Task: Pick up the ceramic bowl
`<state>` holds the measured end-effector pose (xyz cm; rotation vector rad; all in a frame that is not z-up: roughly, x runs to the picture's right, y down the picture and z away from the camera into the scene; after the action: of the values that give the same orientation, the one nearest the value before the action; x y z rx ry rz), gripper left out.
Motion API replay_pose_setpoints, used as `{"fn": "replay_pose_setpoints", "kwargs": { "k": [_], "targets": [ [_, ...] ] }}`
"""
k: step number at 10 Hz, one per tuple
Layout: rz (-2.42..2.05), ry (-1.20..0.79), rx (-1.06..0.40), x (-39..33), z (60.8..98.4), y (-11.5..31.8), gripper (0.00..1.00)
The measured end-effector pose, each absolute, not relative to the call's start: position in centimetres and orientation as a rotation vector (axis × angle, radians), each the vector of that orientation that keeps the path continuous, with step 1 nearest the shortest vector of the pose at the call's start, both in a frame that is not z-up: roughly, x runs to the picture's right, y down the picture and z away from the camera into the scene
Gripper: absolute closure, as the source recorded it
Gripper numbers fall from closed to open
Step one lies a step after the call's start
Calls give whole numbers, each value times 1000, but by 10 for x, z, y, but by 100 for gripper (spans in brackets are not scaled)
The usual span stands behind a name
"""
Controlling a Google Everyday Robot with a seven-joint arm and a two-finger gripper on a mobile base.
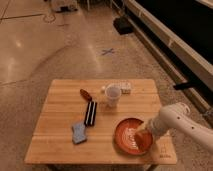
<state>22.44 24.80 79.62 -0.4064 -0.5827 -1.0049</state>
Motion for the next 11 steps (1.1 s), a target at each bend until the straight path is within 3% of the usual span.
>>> {"fn": "replay_pose_setpoints", "kwargs": {
  "k": [3, 11],
  "targets": [
    [-997, -562, -377, 221, 792, 242, 85],
    [-1010, -578, -201, 217, 732, 180, 86]
  ]
}}
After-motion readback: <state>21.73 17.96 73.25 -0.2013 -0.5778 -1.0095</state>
